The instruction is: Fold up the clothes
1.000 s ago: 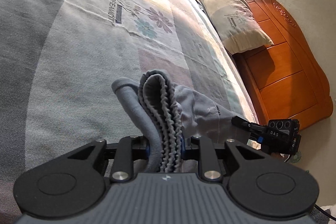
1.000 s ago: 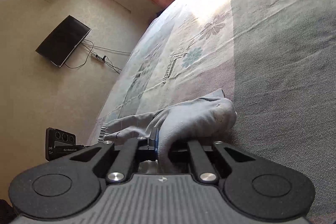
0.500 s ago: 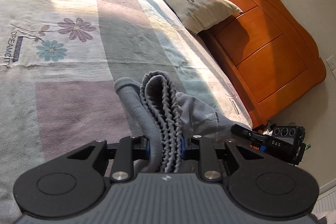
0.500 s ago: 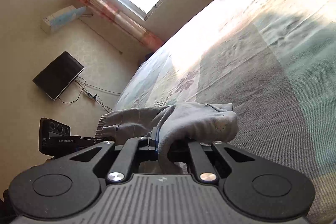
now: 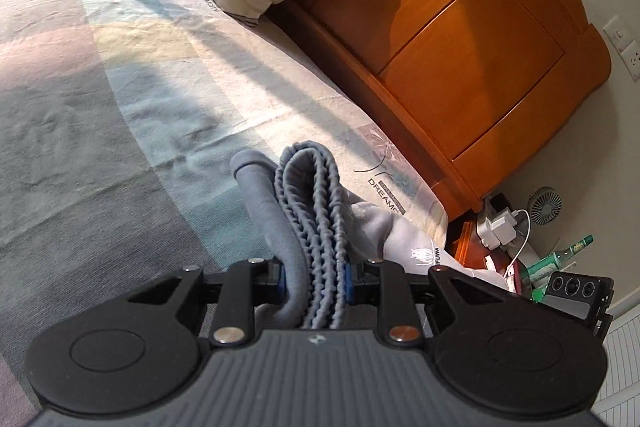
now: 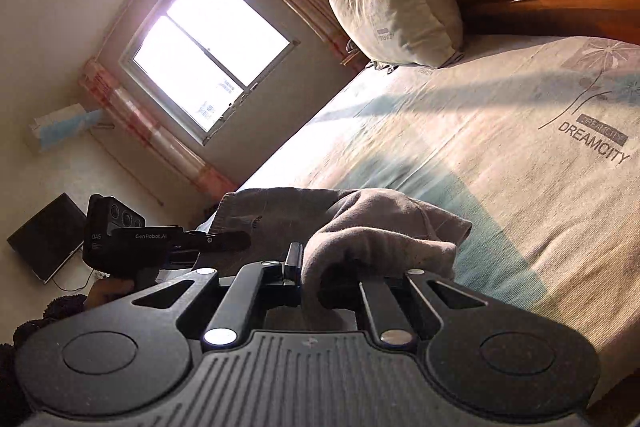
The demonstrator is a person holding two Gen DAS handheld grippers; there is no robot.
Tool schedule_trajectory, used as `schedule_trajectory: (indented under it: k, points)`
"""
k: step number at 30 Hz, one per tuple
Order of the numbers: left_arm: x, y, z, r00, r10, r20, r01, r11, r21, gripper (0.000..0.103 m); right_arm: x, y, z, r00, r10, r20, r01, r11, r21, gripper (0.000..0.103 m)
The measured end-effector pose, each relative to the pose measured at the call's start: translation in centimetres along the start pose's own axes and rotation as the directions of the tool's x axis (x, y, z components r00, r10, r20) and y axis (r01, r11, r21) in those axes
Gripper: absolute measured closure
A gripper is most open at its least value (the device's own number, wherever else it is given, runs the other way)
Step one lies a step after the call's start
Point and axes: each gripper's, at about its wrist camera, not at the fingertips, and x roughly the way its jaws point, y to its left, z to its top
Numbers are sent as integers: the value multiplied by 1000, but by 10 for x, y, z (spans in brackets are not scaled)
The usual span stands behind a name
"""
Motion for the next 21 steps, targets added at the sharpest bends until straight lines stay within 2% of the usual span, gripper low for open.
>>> schedule_trajectory:
  k: [9,16,21]
  points:
    - [110,-30,86,996,21,-92,-9,992,127,81,-7,-47,26,989,-94,111,91,995,25,93]
    - [183,-39,129,976,112,-187,-72,975,210,81,5,-68,25,978,-135,160,127,990,60,93]
    - [216,-43,148,965,146,-219,-88,963,253,80,11,-68,12,975,-147,169,132,986,97,93]
